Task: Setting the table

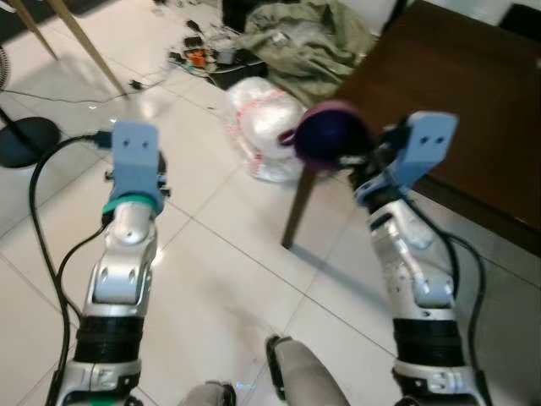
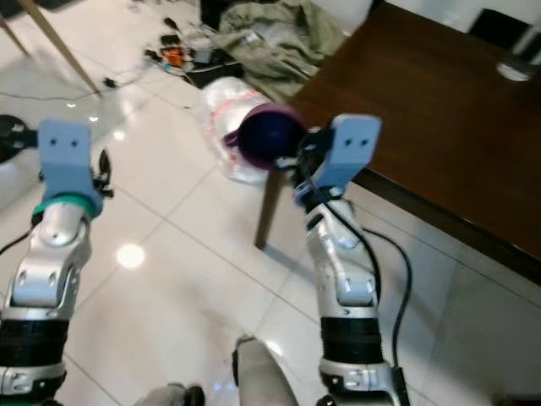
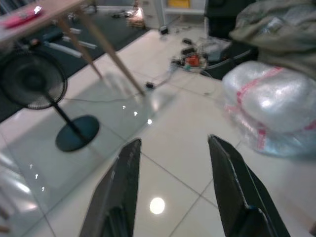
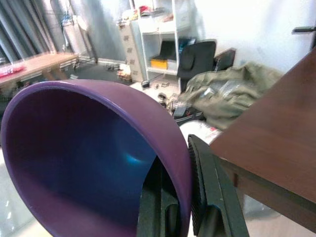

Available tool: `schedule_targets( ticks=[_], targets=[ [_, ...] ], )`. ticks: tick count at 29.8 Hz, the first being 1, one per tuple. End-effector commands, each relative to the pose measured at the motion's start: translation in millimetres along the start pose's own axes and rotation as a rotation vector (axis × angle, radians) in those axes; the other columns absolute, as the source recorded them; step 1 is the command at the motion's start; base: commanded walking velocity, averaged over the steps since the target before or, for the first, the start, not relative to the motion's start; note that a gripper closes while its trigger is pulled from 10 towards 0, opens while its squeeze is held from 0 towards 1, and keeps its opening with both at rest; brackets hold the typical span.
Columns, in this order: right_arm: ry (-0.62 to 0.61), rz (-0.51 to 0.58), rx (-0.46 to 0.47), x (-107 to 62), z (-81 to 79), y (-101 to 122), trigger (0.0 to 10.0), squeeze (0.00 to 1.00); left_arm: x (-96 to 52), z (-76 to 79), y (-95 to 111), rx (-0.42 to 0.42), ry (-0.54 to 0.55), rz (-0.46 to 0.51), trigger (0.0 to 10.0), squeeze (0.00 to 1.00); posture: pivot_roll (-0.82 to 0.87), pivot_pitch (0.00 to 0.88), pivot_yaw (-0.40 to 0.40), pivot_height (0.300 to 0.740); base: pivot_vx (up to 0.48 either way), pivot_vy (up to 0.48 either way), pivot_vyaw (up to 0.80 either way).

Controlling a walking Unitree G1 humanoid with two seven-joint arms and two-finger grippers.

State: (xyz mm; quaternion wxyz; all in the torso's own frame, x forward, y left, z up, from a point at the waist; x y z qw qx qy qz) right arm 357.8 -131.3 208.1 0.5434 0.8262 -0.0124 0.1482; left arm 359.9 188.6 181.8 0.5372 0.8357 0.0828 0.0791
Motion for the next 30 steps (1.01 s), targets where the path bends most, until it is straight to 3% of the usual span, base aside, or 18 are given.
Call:
schedule_targets(
  ticks=[1,12,25,28,30],
  targets=[
    [0.024,0.001,0.014,1.4,-9.0,-1,10.0,0.00,-1.9,-6.7,-9,0.010,0.019,-0.025,10.0,0.00,-0.07,0.083,0.029,0.740,0.480,0.000,0.79],
    [0.034,0.005,0.038,1.5,-11.0,-1,10.0,0.00,-1.7,-6.9,-9,0.010,0.020,-0.024,10.0,0.00,-0.07,0.083,0.029,0.740,0.480,0.000,0.00],
    [0.097,0.006,0.053,3.1,-24.1,-1,10.0,0.00,-1.5,-7.6,-9,0.013,0.024,-0.020,10.0,0.00,-0.06,0.073,0.028,0.740,0.480,0.000,0.00],
    [0.096,-0.001,0.048,3.6,-23.9,-3,10.0,0.00,-1.7,-8.4,-9,0.014,0.027,-0.020,10.0,0.00,-0.06,0.073,0.028,0.740,0.480,0.000,0.00],
    [0.052,-0.013,0.026,4.0,-14.2,-6,10.0,0.00,-2.6,-8.6,-9,0.020,0.021,-0.015,10.0,0.00,-0.05,0.067,0.026,0.740,0.480,0.000,0.00]
  ],
)
Point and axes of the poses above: a point about 5 cm out from each wrist's last joint towards the gripper, its own x axis pointing out of the wrist towards the gripper, its own y axis along the axis of the wrist's last joint, z = x × y, the point moved 4 cm from there along x, pointing out of the wrist towards the gripper, and after that the axes turned 12 degrees about x, right-handed, at the moved point
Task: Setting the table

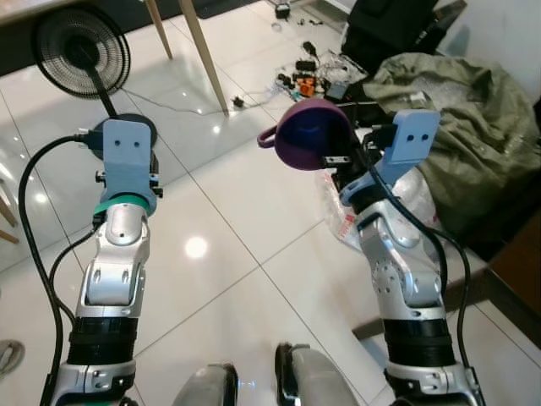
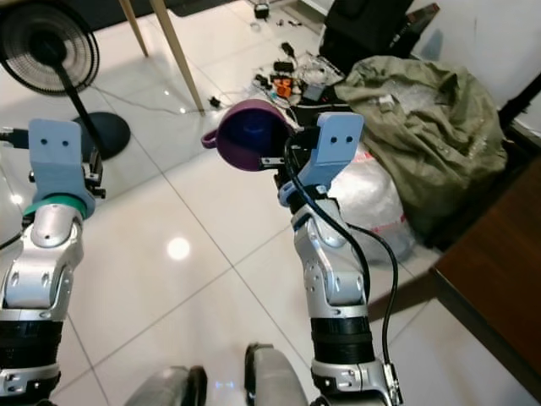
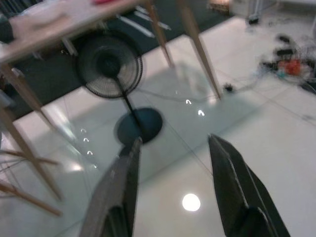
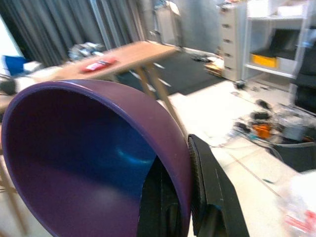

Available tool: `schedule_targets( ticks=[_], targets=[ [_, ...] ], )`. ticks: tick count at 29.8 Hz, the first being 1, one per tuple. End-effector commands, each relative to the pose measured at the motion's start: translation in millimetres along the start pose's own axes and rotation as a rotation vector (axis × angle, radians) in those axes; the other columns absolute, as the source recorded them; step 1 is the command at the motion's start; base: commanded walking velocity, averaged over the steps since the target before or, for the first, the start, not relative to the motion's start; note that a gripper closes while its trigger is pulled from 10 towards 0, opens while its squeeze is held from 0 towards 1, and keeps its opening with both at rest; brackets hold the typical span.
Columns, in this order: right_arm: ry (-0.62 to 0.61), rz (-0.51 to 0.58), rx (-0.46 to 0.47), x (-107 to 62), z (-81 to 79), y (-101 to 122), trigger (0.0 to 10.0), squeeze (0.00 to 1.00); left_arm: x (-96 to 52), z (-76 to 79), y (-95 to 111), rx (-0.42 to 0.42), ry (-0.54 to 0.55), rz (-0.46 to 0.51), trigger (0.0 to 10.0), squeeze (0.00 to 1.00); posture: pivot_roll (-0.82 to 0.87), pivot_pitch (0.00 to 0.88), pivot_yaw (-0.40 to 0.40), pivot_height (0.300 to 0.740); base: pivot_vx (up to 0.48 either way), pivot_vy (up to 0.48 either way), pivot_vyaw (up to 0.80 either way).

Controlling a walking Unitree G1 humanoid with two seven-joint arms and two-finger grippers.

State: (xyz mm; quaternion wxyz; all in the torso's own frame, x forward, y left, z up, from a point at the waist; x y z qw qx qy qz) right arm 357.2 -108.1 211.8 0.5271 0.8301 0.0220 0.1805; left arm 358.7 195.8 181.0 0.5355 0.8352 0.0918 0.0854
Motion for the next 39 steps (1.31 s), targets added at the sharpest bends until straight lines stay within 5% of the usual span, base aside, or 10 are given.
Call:
schedule_targets(
  ticks=[1,2,7,10,14,24,29,33,39],
  targets=[
    [-0.037,0.004,-0.016,-0.5,8.2,0,10.0,0.00,-2.8,-2.3,-6,0.018,0.000,-0.007,10.0,0.00,-0.05,0.067,0.026,0.740,0.480,0.000,0.00],
    [-0.094,-0.004,-0.051,-2.0,21.4,-1,10.0,0.00,-4.4,-1.4,-6,0.036,-0.020,0.008,10.0,0.00,-0.05,0.065,0.028,0.740,0.480,0.000,0.00],
    [-0.111,-0.005,-0.062,-2.9,26.1,-1,10.0,0.00,-5.3,-0.9,-6,0.047,-0.030,0.017,10.0,0.00,-0.05,0.065,0.028,0.740,0.480,0.000,0.00],
    [-0.203,-0.029,-0.199,-12.9,59.4,2,10.0,0.00,-9.3,7.6,-4,0.084,-0.132,0.079,10.0,0.00,-0.06,0.060,0.034,0.740,0.480,0.000,0.00],
    [-0.277,-0.074,-0.257,-23.2,82.8,-6,10.0,0.00,-10.2,12.8,-1,0.091,-0.183,0.110,10.0,0.00,-0.06,0.058,0.035,0.740,0.480,0.000,0.00],
    [-0.374,-0.079,-0.256,-34.3,105.4,-9,10.0,0.00,-19.5,29.5,6,0.064,-0.328,0.178,10.0,0.00,-0.06,0.058,0.048,0.740,0.480,0.000,0.00],
    [-0.369,-0.050,-0.229,-31.7,103.0,-5,10.0,0.00,-23.6,34.5,10,0.063,-0.380,0.209,10.0,0.00,-0.05,0.058,0.049,0.740,0.480,0.000,0.00],
    [-0.291,-0.027,-0.180,-19.4,79.2,-8,10.0,0.00,-22.9,38.3,16,0.055,-0.395,0.231,10.0,0.00,-0.05,0.058,0.051,0.740,0.480,0.000,0.00],
    [-0.254,-0.025,-0.167,-13.4,66.1,-12,10.0,0.00,-24.6,42.7,19,0.047,-0.402,0.240,10.0,0.00,-0.04,0.058,0.050,0.740,0.480,0.000,0.00]
  ],
)
Point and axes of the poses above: a point about 5 cm out from each wrist's last joint towards the gripper, its own x axis pointing out of the wrist towards the gripper, its own y axis along the axis of the wrist's last joint, z = x × y, the point moved 4 cm from there along x, pointing out of the wrist towards the gripper, and after that the axes turned 12 degrees about x, right-handed, at the moved point
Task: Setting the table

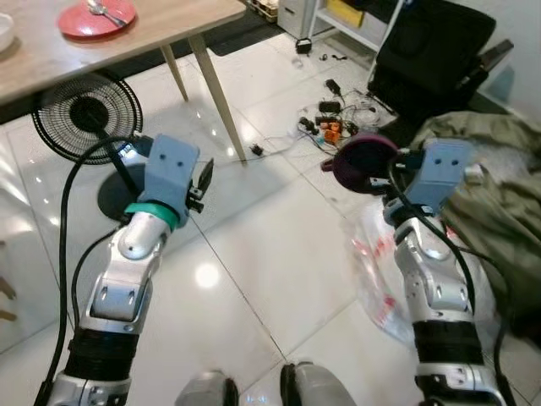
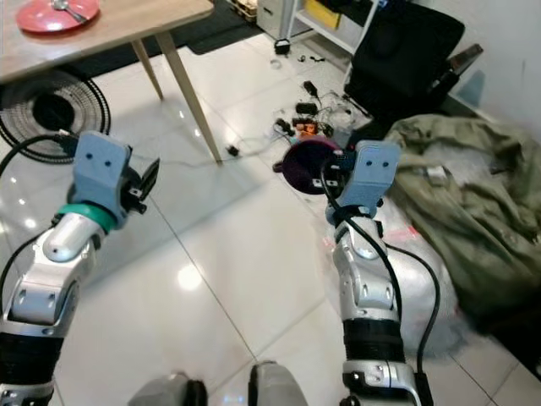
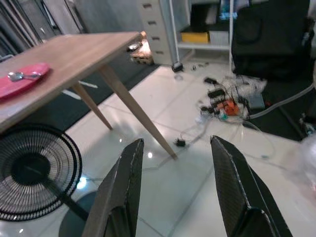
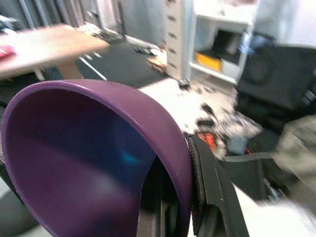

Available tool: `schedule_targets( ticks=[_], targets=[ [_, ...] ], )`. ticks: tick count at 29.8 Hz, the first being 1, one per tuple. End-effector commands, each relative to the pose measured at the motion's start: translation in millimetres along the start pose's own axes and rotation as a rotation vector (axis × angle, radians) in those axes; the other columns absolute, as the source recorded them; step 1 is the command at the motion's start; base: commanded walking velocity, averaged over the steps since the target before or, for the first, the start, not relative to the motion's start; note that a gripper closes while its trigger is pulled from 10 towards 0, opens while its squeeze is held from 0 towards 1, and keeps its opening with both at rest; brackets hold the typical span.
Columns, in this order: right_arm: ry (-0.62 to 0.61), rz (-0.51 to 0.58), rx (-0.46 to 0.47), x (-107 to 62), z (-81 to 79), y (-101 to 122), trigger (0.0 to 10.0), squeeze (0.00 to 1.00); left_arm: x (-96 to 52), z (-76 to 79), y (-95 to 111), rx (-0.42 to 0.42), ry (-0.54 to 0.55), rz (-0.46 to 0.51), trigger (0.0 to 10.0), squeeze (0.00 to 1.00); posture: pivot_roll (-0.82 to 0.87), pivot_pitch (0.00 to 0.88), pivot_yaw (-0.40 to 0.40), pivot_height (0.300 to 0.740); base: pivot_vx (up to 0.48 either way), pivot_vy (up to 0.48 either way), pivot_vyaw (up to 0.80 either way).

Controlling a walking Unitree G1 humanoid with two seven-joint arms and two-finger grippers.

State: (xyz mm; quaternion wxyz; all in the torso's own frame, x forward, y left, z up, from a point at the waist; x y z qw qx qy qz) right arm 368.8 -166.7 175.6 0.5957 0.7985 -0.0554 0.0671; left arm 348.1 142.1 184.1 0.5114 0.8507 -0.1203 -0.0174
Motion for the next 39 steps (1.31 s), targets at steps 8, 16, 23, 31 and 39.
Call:
schedule_targets(
  ticks=[8,16,23,31,39],
  targets=[
    [0.027,-0.001,0.028,-0.1,-8.9,-3,10.0,0.00,-4.4,0.2,-6,0.001,-0.005,-0.014,10.0,0.00,-0.04,0.061,0.049,0.740,0.480,0.000,0.00],
    [0.046,0.009,0.049,0.2,-14.2,0,10.0,0.00,-4.3,-1.0,-6,0.003,0.000,-0.015,10.0,0.00,-0.04,0.062,0.050,0.740,0.480,0.000,0.55],
    [0.059,0.012,0.061,0.6,-17.8,0,10.0,0.00,-4.7,-1.7,-6,0.003,0.003,-0.016,10.0,0.00,-0.04,0.064,0.049,0.740,0.480,0.000,0.80],
    [0.066,0.016,0.081,1.8,-19.6,2,10.0,0.00,-5.3,-2.8,-7,0.004,0.008,-0.019,10.0,0.00,-0.03,0.065,0.050,0.740,0.480,0.000,0.76],
    [0.082,0.029,0.127,1.0,-21.7,5,10.0,0.00,-5.8,-2.8,-8,0.005,0.007,-0.021,10.0,0.00,-0.04,0.063,0.052,0.740,0.480,0.000,0.06]
  ],
)
Point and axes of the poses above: a point about 5 cm out from each wrist's last joint towards the gripper, its own x axis pointing out of the wrist towards the gripper, its own y axis along the axis of the wrist's last joint, z = x × y, the point moved 4 cm from there along x, pointing out of the wrist towards the gripper, and after that the axes turned 12 degrees about x, right-handed, at the moved point
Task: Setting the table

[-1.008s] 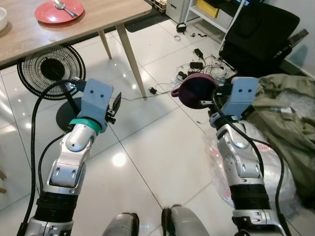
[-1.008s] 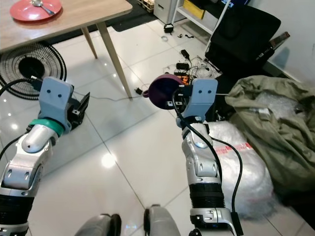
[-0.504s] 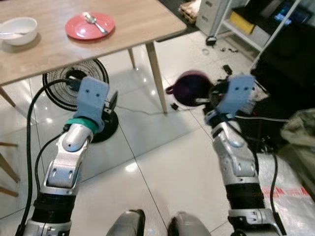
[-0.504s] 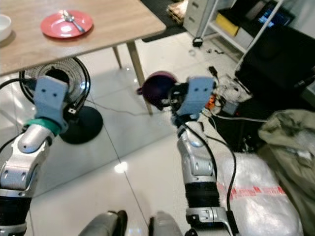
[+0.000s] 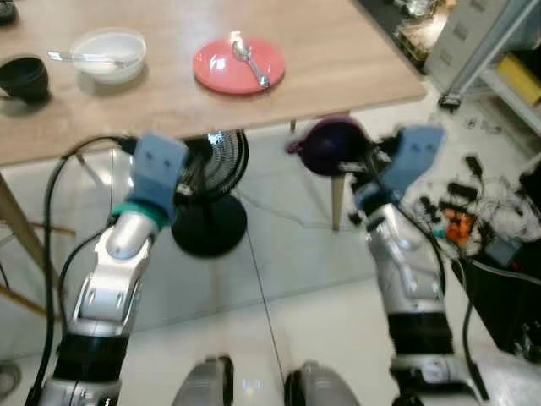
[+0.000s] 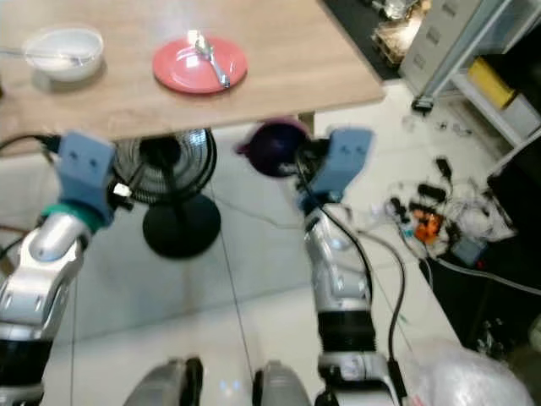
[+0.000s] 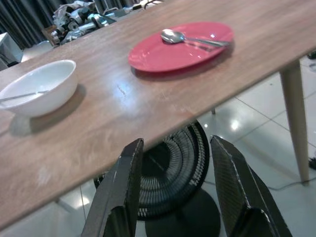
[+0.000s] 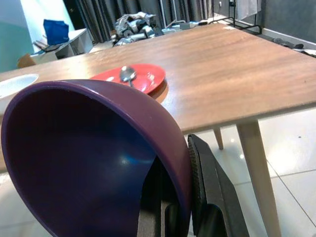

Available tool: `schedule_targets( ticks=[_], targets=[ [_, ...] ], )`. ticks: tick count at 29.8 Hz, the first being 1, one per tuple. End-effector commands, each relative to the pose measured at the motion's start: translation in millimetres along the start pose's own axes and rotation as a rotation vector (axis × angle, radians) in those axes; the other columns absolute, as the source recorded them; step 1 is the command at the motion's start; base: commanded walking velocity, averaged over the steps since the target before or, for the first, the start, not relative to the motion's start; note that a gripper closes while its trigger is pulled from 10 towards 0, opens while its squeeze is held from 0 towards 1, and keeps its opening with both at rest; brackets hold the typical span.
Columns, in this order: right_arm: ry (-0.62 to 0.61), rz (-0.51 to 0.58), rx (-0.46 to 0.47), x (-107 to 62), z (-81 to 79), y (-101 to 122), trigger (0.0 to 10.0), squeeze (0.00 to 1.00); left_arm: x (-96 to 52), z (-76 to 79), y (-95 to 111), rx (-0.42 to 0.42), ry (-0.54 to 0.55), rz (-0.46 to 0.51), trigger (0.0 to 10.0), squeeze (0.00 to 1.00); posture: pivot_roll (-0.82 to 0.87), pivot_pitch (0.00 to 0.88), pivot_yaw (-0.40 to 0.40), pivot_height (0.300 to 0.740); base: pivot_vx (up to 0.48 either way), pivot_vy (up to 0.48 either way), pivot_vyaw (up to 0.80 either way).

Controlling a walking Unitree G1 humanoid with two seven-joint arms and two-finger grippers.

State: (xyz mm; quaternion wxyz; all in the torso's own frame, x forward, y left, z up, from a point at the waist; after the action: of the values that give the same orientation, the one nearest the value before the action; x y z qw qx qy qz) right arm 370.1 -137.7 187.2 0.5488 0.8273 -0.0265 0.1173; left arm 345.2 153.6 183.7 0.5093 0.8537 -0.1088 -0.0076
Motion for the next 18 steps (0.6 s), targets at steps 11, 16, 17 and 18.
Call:
schedule_targets(
  ticks=[11,16,17,18],
  targets=[
    [-0.015,0.017,0.005,-1.3,7.6,5.2,10.0,0.00,0.5,6.4,-2.1,-0.001,-0.021,-0.007,10.0,0.00,-0.03,0.055,0.052,0.740,0.480,0.000,0.00],
    [-0.017,0.020,0.003,-0.3,8.6,6.6,10.0,0.00,0.4,6.3,-2.2,-0.001,-0.021,-0.007,10.0,0.00,-0.03,0.052,0.052,0.740,0.480,0.000,0.00],
    [-0.022,0.022,0.000,0.4,9.9,7.8,10.0,0.00,0.5,6.4,-2.1,0.000,-0.021,-0.006,10.0,0.00,-0.03,0.050,0.051,0.740,0.480,0.000,0.00],
    [-0.025,0.024,-0.003,0.9,11.0,8.7,10.0,0.00,0.6,6.4,-2.0,-0.001,-0.021,-0.006,10.0,0.00,-0.03,0.050,0.051,0.740,0.480,0.000,0.00]
  ],
)
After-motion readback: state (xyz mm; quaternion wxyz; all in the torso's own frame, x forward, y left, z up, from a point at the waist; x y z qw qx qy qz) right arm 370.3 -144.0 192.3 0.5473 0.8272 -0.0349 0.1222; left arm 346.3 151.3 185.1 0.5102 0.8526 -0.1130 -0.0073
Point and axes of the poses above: a point about 5 cm out from each wrist's last joint towards the gripper, its own x axis pointing out of the wrist towards the gripper, its own y axis along the axis of the wrist's last joint, z = x × y, the point moved 4 cm from there along x, pointing out of the wrist towards the gripper, and after that the axes turned 12 degrees about x, right-handed, at the moved point
